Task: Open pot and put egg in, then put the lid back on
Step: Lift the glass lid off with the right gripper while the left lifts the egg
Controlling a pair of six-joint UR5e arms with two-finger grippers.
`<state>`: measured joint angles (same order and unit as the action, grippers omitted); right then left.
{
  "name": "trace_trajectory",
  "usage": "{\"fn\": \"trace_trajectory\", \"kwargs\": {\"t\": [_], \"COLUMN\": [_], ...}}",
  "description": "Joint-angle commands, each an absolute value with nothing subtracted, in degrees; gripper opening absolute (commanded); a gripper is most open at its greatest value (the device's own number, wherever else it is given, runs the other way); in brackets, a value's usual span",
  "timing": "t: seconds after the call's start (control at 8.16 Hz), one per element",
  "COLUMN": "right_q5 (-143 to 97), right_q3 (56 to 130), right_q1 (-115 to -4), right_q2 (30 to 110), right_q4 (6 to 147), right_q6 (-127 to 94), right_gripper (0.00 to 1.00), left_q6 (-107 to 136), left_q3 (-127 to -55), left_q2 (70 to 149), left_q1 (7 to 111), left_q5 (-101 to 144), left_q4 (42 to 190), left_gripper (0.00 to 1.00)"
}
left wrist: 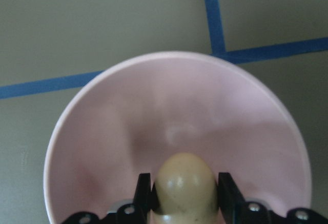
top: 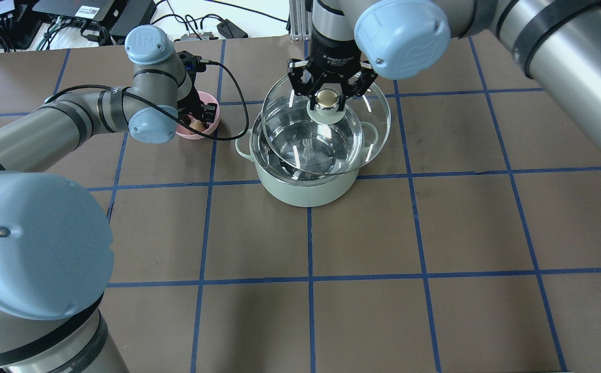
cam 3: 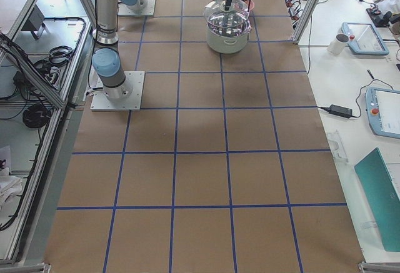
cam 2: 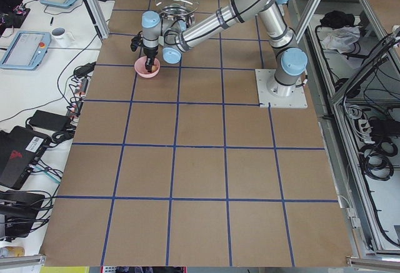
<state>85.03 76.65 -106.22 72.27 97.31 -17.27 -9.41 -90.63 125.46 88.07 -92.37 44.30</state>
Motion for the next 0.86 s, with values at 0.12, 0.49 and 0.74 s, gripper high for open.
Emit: {"fn": "trace_trajectory", "kwargs": {"t": [0.12, 0.49, 0.74], "right_q5": [85.2, 86.2, 87.3], "right_q3": [76.8, 77.1, 77.6], "right_q1": [-95.5, -91.7, -91.1], "right_q2": [79.1, 81.6, 81.8], "right_q4": [89.7, 86.0, 84.3], "right_q6": [-9.0, -8.0, -6.4], "right_gripper": [0.0, 0.0, 0.0], "left_q6": [-9.5, -7.5, -6.2], "left_q3": [-90.6, -90.1, -90.2], "left_q2": [125.3, 120.6, 113.4], "left_q1": [88.1, 88.2, 88.7], "left_q5": [-92.5, -92.3, -92.0], "left_q4": [44.3, 45.2, 50.5], "left_gripper": [0.0, 0.01, 0.0]}}
